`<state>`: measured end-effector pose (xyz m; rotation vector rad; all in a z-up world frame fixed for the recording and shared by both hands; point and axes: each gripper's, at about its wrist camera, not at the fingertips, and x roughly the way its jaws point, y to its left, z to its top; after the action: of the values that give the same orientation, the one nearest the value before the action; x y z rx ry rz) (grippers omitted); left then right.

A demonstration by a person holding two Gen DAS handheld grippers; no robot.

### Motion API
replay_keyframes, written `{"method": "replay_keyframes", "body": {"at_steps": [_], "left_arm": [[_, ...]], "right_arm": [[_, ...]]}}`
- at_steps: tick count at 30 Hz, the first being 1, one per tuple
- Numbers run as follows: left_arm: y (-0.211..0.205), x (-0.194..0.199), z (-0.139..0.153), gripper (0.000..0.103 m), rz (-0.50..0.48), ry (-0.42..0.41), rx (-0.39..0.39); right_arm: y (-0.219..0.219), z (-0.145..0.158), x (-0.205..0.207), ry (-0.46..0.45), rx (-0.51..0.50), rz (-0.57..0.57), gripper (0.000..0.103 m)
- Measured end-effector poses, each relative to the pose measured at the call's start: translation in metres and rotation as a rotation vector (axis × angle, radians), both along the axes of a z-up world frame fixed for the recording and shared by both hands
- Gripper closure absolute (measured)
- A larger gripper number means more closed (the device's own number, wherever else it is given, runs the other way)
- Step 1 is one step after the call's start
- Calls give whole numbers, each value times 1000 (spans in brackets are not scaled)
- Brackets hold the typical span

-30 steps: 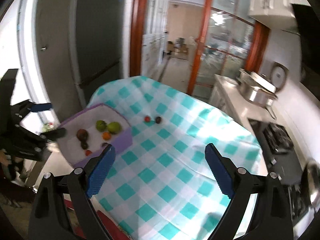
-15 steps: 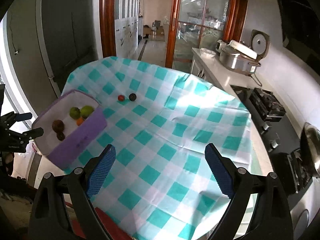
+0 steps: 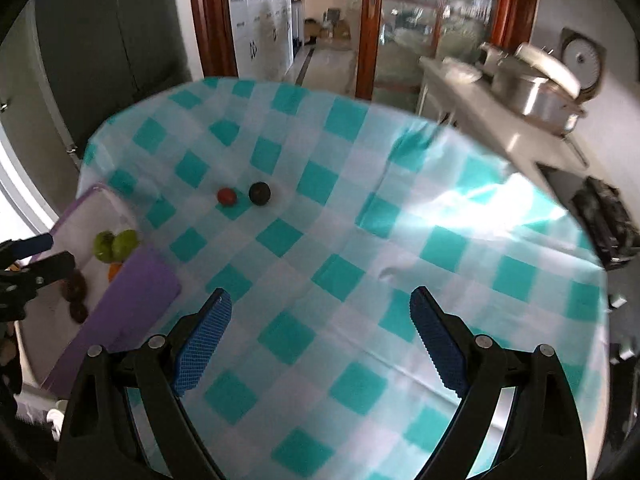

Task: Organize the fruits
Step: 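Move both grippers back to the last red tomato and mushroom, then grasp the red tomato with the left gripper while the right gripper grasps the dark mushroom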

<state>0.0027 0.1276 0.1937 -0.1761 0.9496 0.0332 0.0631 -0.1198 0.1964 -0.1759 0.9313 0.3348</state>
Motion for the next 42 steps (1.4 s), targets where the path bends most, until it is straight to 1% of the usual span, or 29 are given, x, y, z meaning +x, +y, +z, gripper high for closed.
{"method": "replay_keyframes", "body": {"at_steps": [4, 8, 10, 11, 13, 17, 19, 20, 22, 24, 25, 27, 28, 29, 30, 32, 35, 37, 38, 39, 40, 41, 42], "left_arm": [[-13, 44, -18, 2, -6, 21, 15], [-24, 84, -36, 2, -12, 43, 39], [-25, 106, -48, 2, -3, 67, 54], [-22, 117, -55, 2, 16, 87, 58], [-12, 132, -64, 2, 66, 107, 37], [16, 162, -79, 2, 189, 136, 15], [29, 171, -82, 2, 245, 135, 5], [34, 173, -83, 2, 262, 135, -4], [45, 181, -86, 2, 295, 137, -11], [51, 187, -91, 2, 308, 156, -14], [53, 189, -93, 2, 310, 166, -18], [53, 194, -100, 2, 310, 201, -23], [53, 198, -103, 2, 309, 214, -25], [52, 202, -104, 2, 308, 220, -29], [52, 205, -104, 2, 312, 221, -24], [50, 210, -102, 1, 304, 209, -27], [34, 223, -99, 1, 230, 197, -85], [15, 233, -99, 1, 165, 196, -122], [10, 235, -99, 2, 171, 195, -114], [7, 235, -98, 3, 191, 181, -132], [7, 234, -99, 3, 208, 166, -194], [9, 233, -101, 3, 228, 159, -215], [8, 232, -104, 3, 280, 158, -165]], "right_arm": [[17, -41, 53, 70, 22, 24, 15], [38, -77, 97, 115, 25, 61, 15], [51, -90, 113, 126, 25, 84, 15], [59, -97, 121, 129, 25, 97, 15], [80, -110, 137, 127, 33, 146, 15], [120, -131, 159, 78, 37, 263, 16], [137, -141, 171, 51, 22, 301, 19], [146, -147, 178, 44, 17, 318, 22], [156, -156, 188, 40, 4, 341, 24], [168, -168, 198, 44, -34, 362, 30], [172, -172, 201, 43, -44, 369, 30], [180, -175, 202, 6, -62, 393, 30], [182, -175, 202, -9, -71, 407, 31], [184, -176, 200, -35, -85, 422, 45], [184, -176, 199, -50, -99, 428, 52], [176, -176, 201, -42, -74, 408, 69], [148, -169, 207, 6, 2, 322, 69], [127, -166, 208, 33, 51, 267, 69], [109, -164, 206, 42, 100, 234, 69], [98, -162, 205, 47, 124, 214, 69], [82, -161, 203, 69, 161, 182, 69], [65, -160, 200, 88, 204, 148, 69], [52, -158, 197, 90, 225, 122, 69]]}}
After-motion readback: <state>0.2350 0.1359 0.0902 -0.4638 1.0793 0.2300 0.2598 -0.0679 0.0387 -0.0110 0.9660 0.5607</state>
